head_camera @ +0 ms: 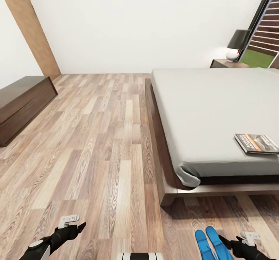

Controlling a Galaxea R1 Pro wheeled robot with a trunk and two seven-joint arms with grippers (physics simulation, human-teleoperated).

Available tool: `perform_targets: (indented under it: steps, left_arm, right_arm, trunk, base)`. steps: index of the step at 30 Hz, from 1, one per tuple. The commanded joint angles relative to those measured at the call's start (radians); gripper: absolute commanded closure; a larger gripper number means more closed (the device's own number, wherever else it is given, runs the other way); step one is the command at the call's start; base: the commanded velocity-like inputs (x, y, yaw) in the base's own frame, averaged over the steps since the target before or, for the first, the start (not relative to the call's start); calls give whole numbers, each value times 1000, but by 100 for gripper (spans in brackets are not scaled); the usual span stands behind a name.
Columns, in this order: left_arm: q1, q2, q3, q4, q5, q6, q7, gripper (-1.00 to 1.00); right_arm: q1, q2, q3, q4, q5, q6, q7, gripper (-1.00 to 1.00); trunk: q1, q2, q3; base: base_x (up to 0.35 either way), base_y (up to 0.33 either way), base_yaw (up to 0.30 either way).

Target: In the bedroom, move the book from the bed onto either nightstand, and place the two sandals side by side next to the bed.

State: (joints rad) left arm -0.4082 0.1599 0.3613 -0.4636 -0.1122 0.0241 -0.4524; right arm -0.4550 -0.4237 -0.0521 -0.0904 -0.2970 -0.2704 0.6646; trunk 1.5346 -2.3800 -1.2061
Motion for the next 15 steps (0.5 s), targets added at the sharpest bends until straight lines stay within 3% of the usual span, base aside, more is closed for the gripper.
perform_targets:
  steps: [1,15]
  left_arm:
    - [0,-1,8,-1,-11,1,-8,-100]
    - [0,-2,8,-1,-11,-7,-3,-100]
  right_arm:
    - [-1,0,-5,1,0,-1,6,-100]
    - [-1,0,-5,1,0,-1,6,-100]
  trunk:
    - [-4,7,2]
    - [-58,105,46]
  base:
    - [0,0,0]
    - [0,0,0]
